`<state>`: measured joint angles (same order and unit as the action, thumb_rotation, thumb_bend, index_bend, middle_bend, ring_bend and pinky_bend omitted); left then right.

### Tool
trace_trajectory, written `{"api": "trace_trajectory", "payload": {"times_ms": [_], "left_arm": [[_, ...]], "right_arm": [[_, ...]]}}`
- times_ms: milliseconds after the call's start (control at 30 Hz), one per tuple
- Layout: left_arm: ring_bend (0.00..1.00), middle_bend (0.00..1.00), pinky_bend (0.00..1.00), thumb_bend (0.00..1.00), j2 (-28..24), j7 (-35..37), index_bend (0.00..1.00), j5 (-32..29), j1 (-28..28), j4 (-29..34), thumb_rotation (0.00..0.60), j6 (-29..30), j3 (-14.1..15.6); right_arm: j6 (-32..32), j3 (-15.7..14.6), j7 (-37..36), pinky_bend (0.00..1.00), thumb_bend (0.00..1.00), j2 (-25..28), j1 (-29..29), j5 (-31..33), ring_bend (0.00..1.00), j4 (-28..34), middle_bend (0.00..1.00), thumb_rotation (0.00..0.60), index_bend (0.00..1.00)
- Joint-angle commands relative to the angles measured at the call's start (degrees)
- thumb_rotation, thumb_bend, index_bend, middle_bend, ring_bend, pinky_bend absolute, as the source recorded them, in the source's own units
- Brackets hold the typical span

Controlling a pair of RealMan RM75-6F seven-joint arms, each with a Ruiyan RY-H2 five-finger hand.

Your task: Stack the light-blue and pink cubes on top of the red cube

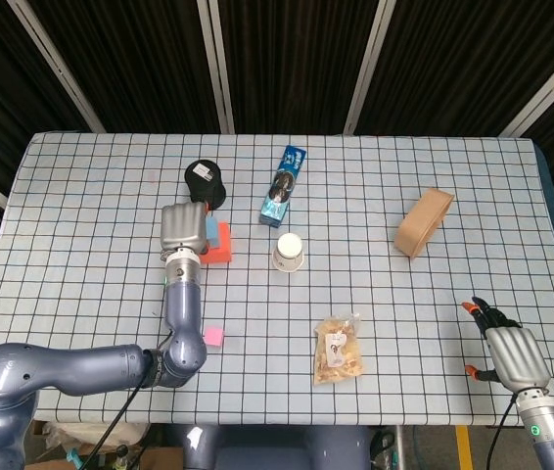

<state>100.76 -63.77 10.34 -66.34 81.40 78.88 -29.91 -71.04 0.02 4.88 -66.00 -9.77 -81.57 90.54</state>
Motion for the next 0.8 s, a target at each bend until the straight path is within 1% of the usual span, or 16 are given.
{"api": "trace_trajectory", "payload": {"times_ms": [33, 100, 267, 433, 533, 600, 633, 733, 800], "left_arm": [[0.72, 0.87, 0.76, 0.30, -1.0, -0.1, 0.32, 0.4, 0.3, 2.0, 0.600, 0.8, -0.3], [0.72, 0.87, 0.76, 0.30, -2.3, -0.3, 0.32, 0.8, 0.6, 4.6, 0.600, 1.6, -0.4], [0.72, 0.87, 0.76, 0.30, -6.7, -2.1, 0.31, 2.0, 1.5, 14.0, 0.600, 4.9, -0.4], [0.71, 0.87, 0.76, 0.30, -12.1, -1.7, 0.33, 1.8, 3.4, 27.1, 0.600, 5.3, -1.0], [0.71, 0.86, 0.76, 0.30, -15.3, -1.8, 0.33, 0.8, 4.6, 34.3, 0.600, 5.3, -0.7], [0.71, 0.86, 0.76, 0.27, -17.3, -2.5, 0.33, 0.3, 5.1, 38.6, 0.600, 6.3, 0.2], [0.71, 0.86, 0.76, 0.25, -18.4, -3.3, 0.33, 0.5, 5.2, 41.1, 0.600, 7.2, 1.4], [0.71, 0.86, 0.76, 0.23, -19.6, -3.7, 0.34, 1.2, 5.9, 45.4, 0.600, 8.8, 4.4], [0.71, 0.86, 0.76, 0.23, -19.7, -2.2, 0.34, 1.4, 6.7, 47.3, 0.600, 8.7, 6.1]], "right_arm": [[0.0, 0.0, 0.0, 0.37, 0.14, 0.0, 0.0, 0.0, 0.20, 0.0, 0.10, 0.600, 0.14], [0.2, 0.0, 0.0, 0.37, 0.14, 0.0, -0.1, 0.1, 0.20, 0.0, 0.10, 0.600, 0.14], [0.9, -0.1, 0.7, 0.37, 0.14, -0.1, -0.3, 0.5, 0.20, 0.2, 0.10, 0.600, 0.14], [0.5, -0.1, 0.8, 0.37, 0.14, -0.1, -0.3, 0.1, 0.20, 0.6, 0.10, 0.600, 0.14], [0.3, -0.1, 0.8, 0.37, 0.14, 0.0, -0.2, 0.0, 0.20, 0.7, 0.10, 0.600, 0.14], [0.1, -0.2, 0.7, 0.37, 0.14, 0.1, -0.1, -0.1, 0.20, 0.8, 0.10, 0.600, 0.14], [0.0, -0.1, 0.6, 0.37, 0.14, 0.2, -0.1, -0.1, 0.20, 0.9, 0.10, 0.600, 0.14], [-0.4, -0.1, 0.2, 0.37, 0.14, 0.4, 0.1, -0.2, 0.20, 1.0, 0.10, 0.600, 0.14], [-0.5, -0.1, 0.1, 0.37, 0.14, 0.4, 0.1, -0.3, 0.20, 1.0, 0.10, 0.600, 0.14]]}}
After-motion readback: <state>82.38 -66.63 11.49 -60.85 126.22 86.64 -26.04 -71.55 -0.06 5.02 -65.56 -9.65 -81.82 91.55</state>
